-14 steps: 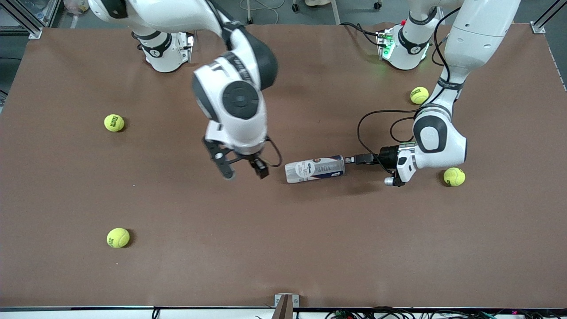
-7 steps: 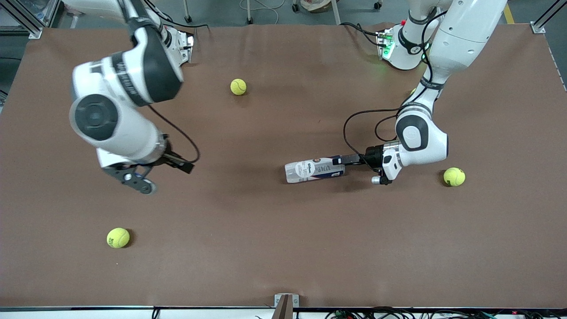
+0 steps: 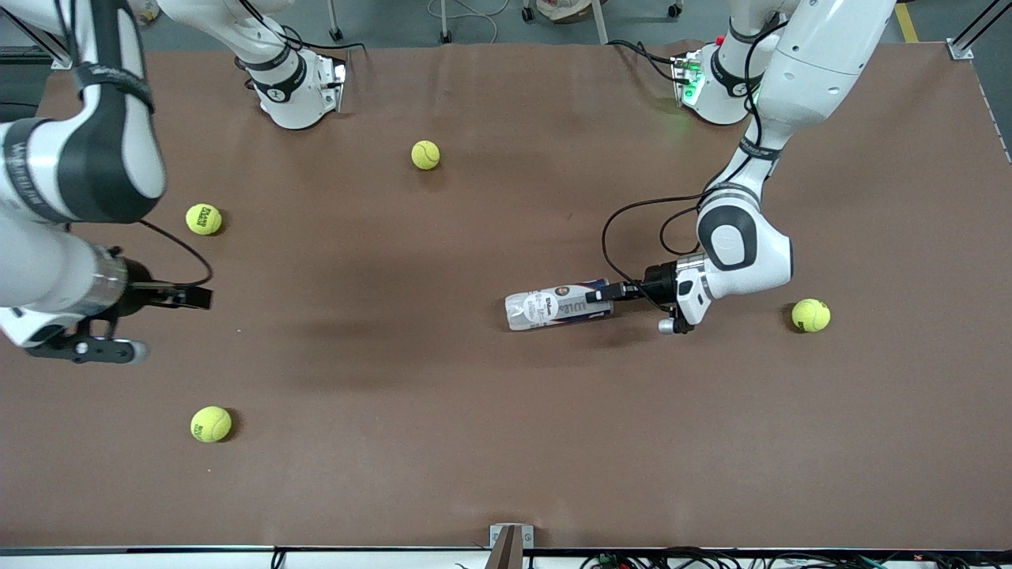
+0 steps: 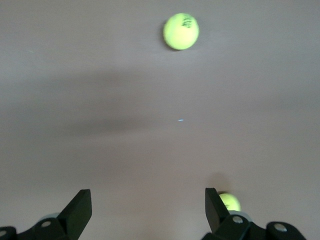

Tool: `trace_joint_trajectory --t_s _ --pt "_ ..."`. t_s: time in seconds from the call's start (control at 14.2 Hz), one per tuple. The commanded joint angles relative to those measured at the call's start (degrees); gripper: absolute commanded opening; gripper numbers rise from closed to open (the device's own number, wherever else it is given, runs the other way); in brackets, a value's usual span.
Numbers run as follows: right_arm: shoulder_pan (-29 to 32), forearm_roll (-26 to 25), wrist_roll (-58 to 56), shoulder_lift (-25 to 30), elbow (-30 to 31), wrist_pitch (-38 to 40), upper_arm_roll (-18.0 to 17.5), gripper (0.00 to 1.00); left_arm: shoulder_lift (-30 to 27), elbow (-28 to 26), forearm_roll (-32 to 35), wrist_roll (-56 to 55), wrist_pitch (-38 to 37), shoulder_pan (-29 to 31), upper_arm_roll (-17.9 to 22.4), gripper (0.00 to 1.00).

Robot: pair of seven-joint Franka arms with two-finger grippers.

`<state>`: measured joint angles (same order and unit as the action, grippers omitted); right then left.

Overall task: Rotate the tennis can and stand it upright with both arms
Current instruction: 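Grasp the can with the left gripper while the right gripper withdraws, then lift the can with the left gripper and rotate it upright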

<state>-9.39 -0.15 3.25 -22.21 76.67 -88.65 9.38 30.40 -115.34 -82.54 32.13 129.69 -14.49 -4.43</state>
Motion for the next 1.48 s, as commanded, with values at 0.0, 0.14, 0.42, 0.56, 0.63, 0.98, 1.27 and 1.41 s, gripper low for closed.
trace_joint_trajectory --t_s 0.0,0.14,0.42,0.56,0.63,0.98,1.27,1.41 --pt "4.2 -1.1 -6.0 2.4 2.3 -0.3 -1.2 1.0 -1.4 2.9 -1.1 -3.6 0.4 0.3 -0.2 0.02" --pt "5.5 -2.6 -6.4 2.4 1.8 -0.4 -1.1 1.0 -3.1 4.5 -0.9 -7.0 0.3 0.3 -0.1 0.0" --pt "5.9 -6.0 -6.6 2.6 -0.3 0.4 -1.1 1.0 -6.8 8.2 4.9 -16.7 0.1 0.3 0.4 0.0" --pt "7.1 -5.6 -9.6 2.5 -2.1 3.2 -1.2 1.0 -7.8 10.2 14.2 -25.0 0.0 -0.1 0.0 0.0" --pt "7.7 -4.7 -10.5 2.4 -2.3 3.8 -1.3 1.0 -8.1 11.4 19.1 -30.1 0.0 -0.4 -0.1 0.0" --pt "11.0 1.1 -10.5 2.3 -4.2 3.9 -1.2 1.0 -7.8 17.9 46.8 -57.3 -2.2 -7.4 -0.4 0.0" --pt "11.1 1.4 -10.0 2.4 -4.8 4.3 -1.2 1.0 -5.4 25.2 65.5 -76.2 -8.7 -14.1 -0.4 0.0" --pt "11.1 1.6 -9.8 2.6 -4.8 4.5 -1.5 1.0 -3.6 29.5 72.7 -83.6 -11.9 -18.1 -0.3 0.0"
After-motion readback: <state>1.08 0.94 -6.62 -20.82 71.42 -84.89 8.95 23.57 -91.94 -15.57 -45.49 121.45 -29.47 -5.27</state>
